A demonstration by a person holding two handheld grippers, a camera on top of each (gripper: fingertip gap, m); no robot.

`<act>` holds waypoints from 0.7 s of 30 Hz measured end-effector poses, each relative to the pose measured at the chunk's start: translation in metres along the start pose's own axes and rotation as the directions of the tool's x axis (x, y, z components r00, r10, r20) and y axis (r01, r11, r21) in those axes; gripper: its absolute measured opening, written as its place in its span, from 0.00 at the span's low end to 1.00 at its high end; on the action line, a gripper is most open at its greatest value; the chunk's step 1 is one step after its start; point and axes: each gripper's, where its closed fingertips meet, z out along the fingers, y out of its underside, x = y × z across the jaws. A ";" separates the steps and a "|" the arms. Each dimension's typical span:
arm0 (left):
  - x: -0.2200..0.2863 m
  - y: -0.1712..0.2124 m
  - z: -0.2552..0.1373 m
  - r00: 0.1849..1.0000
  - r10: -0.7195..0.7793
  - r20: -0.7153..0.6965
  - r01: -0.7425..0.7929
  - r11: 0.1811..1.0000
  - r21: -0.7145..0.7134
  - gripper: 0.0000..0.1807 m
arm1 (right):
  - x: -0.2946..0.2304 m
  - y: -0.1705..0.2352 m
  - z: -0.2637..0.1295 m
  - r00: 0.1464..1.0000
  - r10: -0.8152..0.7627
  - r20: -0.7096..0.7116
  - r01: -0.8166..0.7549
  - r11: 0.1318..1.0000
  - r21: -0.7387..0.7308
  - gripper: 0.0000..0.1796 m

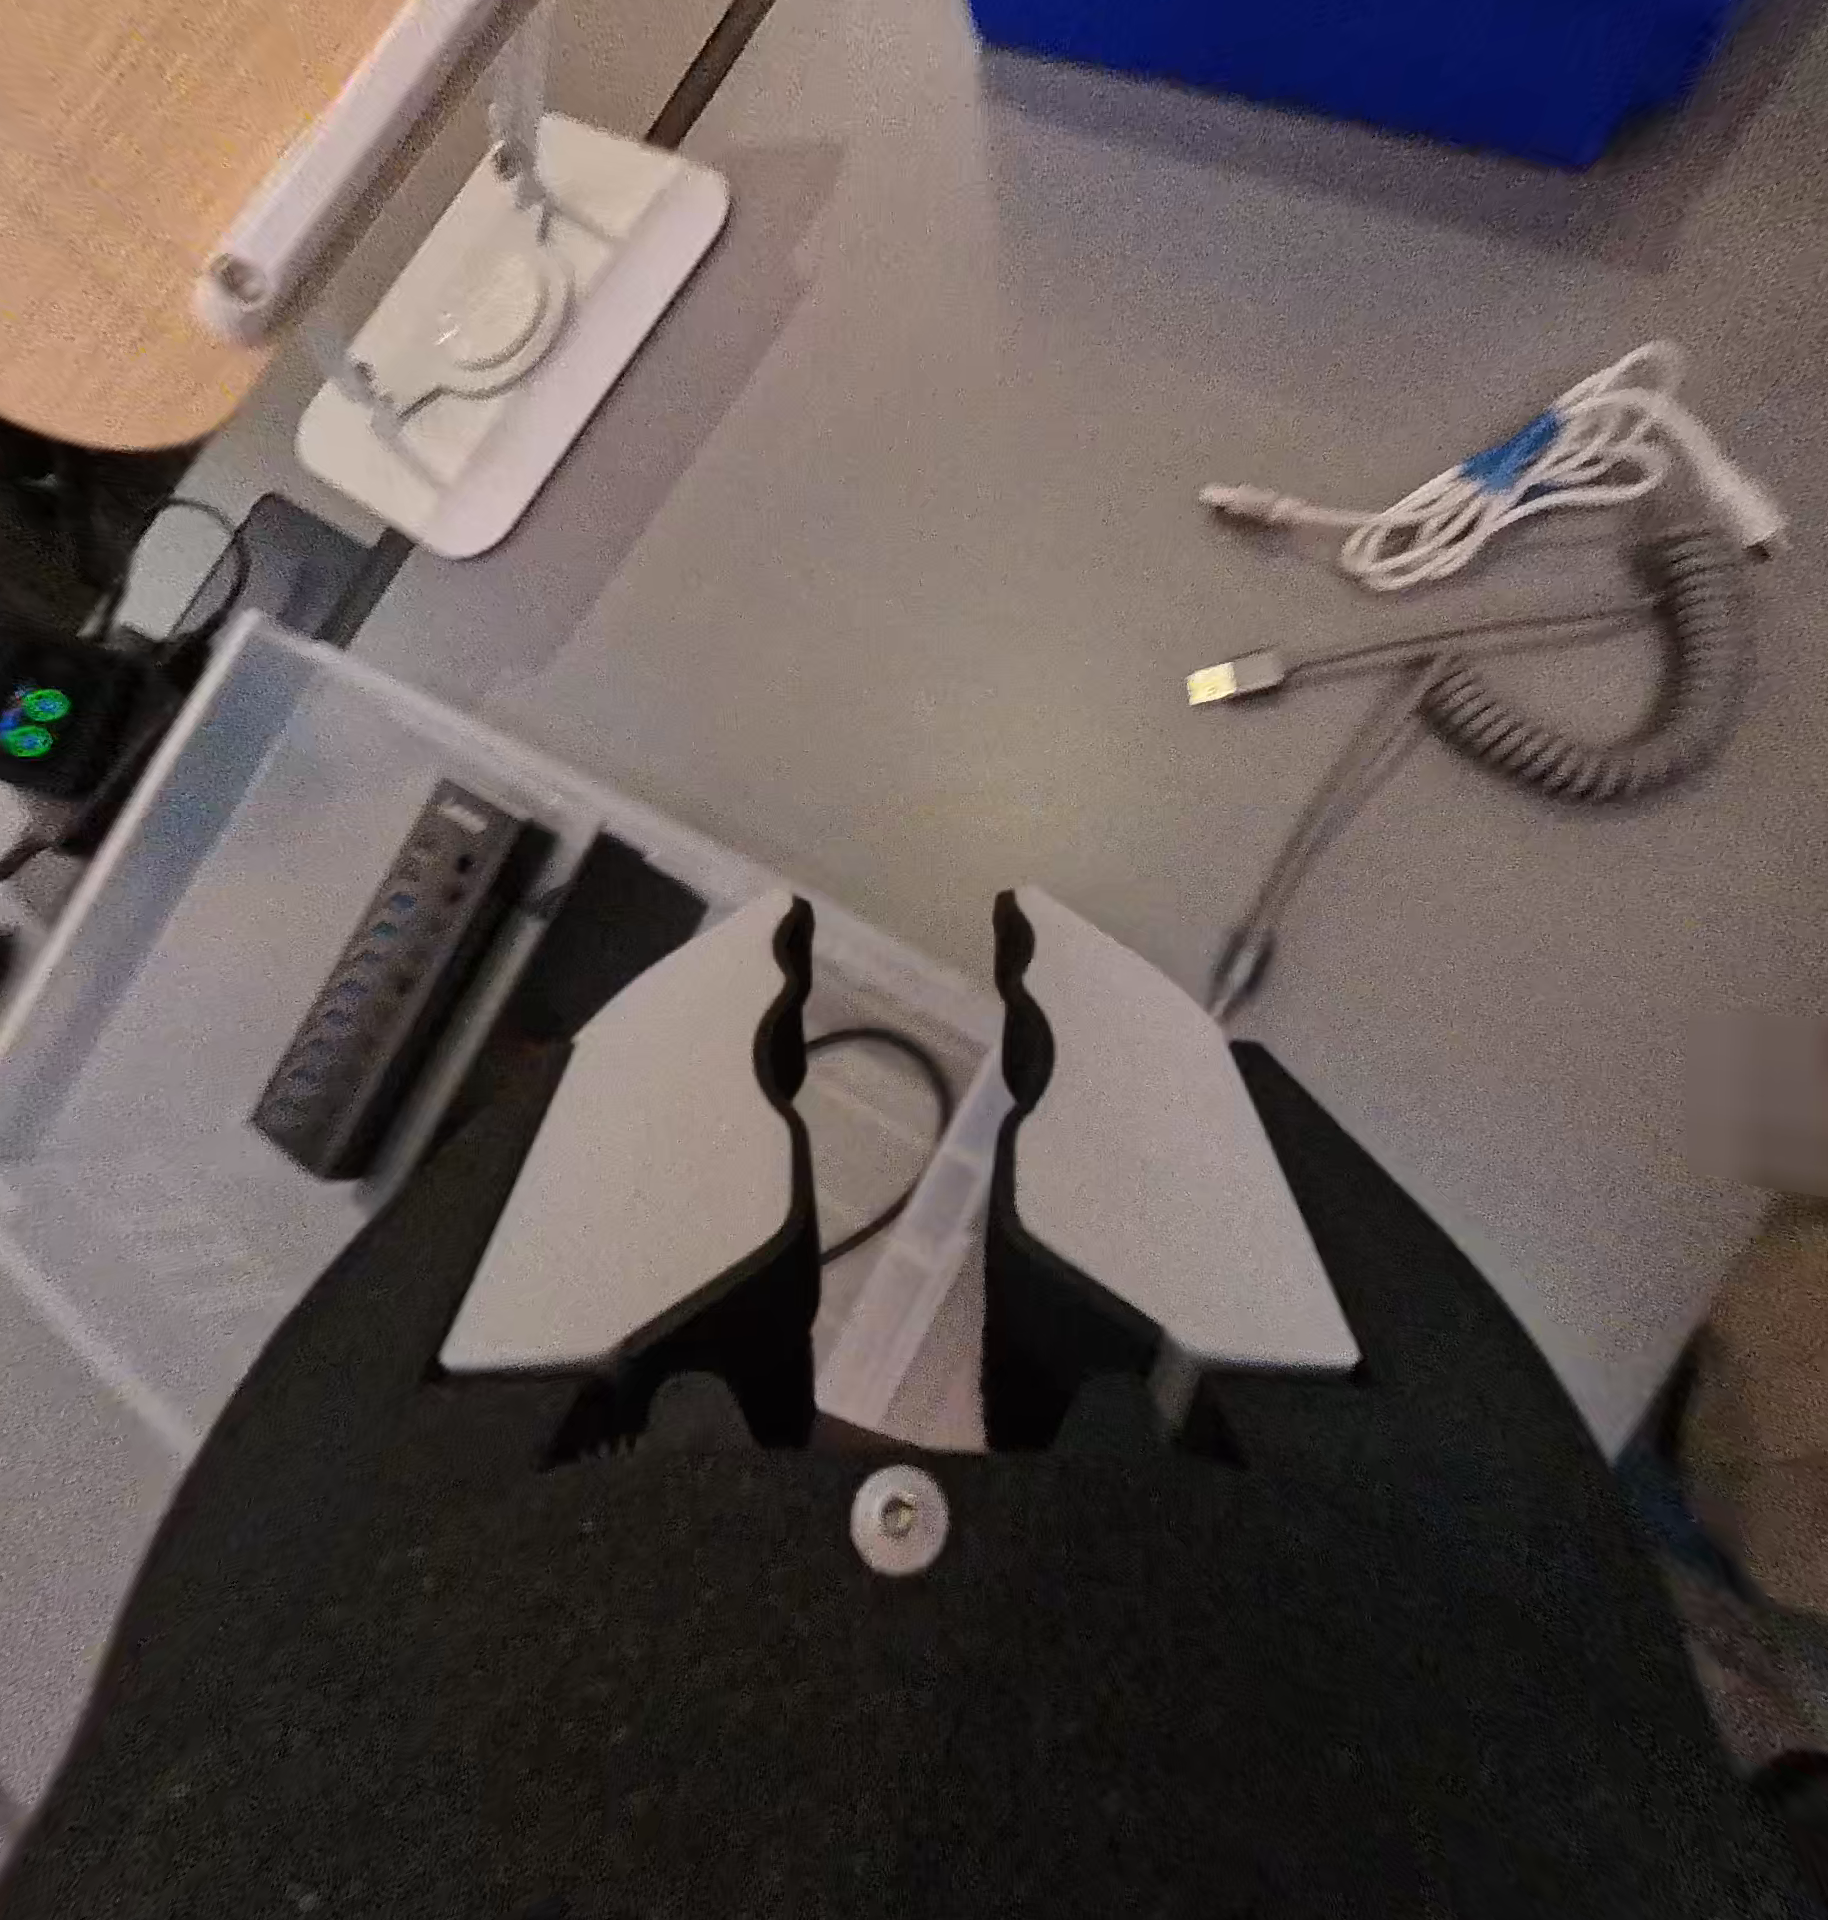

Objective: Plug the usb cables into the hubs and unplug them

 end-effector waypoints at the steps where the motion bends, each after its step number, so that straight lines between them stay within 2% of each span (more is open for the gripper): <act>1: -0.020 0.007 0.000 0.999 0.033 0.018 -0.032 0.998 -0.045 0.19 | 0.000 -0.001 0.002 1.000 -0.001 0.011 0.000 1.000 0.006 0.19; 4: -0.074 0.022 0.014 0.993 0.121 -0.009 -0.121 0.979 -0.166 0.19 | -0.002 -0.003 0.010 0.999 0.003 0.049 -0.003 1.000 0.009 0.19; 6: -0.109 0.044 0.034 0.982 0.171 -0.078 -0.187 0.932 -0.312 0.16 | -0.004 -0.002 0.015 0.997 0.008 0.077 -0.008 1.000 -0.001 0.19; 7: -0.131 0.056 0.046 0.978 0.193 -0.074 -0.206 0.898 -0.388 0.17 | -0.005 -0.002 0.017 0.996 0.011 0.089 -0.010 1.000 -0.006 0.19; 9: -0.165 0.071 0.071 0.978 0.194 -0.076 -0.207 0.859 -0.468 0.27 | -0.006 0.000 0.021 0.994 0.019 0.105 -0.017 1.000 -0.017 0.19; 12: -0.170 0.079 0.094 0.969 0.147 -0.201 -0.226 0.860 -0.458 0.35 | -0.006 0.002 0.024 0.992 0.038 0.121 -0.034 0.999 -0.030 0.19; 17: -0.151 0.094 0.104 0.903 0.222 -0.368 -0.379 0.813 -0.442 0.24 | 0.001 0.008 0.027 0.994 0.051 0.101 -0.046 0.997 -0.054 0.19; 21: -0.148 0.106 0.119 0.882 0.265 -0.390 -0.433 0.784 -0.446 0.24 | 0.006 0.008 0.028 0.991 0.082 0.101 -0.077 0.996 -0.050 0.19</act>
